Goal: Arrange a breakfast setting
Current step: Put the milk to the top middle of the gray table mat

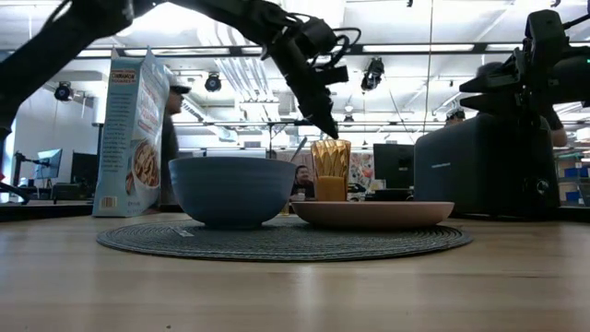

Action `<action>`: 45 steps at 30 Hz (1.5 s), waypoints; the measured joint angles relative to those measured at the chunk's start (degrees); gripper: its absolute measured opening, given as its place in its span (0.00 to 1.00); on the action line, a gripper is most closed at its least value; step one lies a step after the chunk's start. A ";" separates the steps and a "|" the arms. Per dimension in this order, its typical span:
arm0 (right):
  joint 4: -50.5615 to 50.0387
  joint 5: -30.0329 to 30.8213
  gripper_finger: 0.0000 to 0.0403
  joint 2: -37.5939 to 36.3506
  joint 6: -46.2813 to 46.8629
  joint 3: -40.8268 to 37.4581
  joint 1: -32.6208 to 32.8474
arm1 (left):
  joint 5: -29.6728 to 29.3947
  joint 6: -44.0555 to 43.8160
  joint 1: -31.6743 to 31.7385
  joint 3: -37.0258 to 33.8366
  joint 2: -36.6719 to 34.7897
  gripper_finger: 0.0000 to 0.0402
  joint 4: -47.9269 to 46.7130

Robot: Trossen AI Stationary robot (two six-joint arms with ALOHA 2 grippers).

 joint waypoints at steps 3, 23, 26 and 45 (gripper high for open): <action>0.00 -0.01 0.31 0.00 0.01 0.01 0.00 | 0.34 -0.49 0.18 2.23 1.51 0.40 -2.16; 0.01 -0.01 0.31 0.00 -0.01 0.00 -0.01 | 2.91 -1.00 1.98 -0.97 2.10 0.21 -0.51; 0.00 -0.01 0.31 0.00 -0.01 0.02 0.01 | 2.95 -0.79 2.10 -0.99 2.10 0.14 -0.10; 0.00 0.00 0.31 0.00 -0.01 0.02 0.02 | 5.22 -0.52 0.67 0.88 1.96 0.01 -5.12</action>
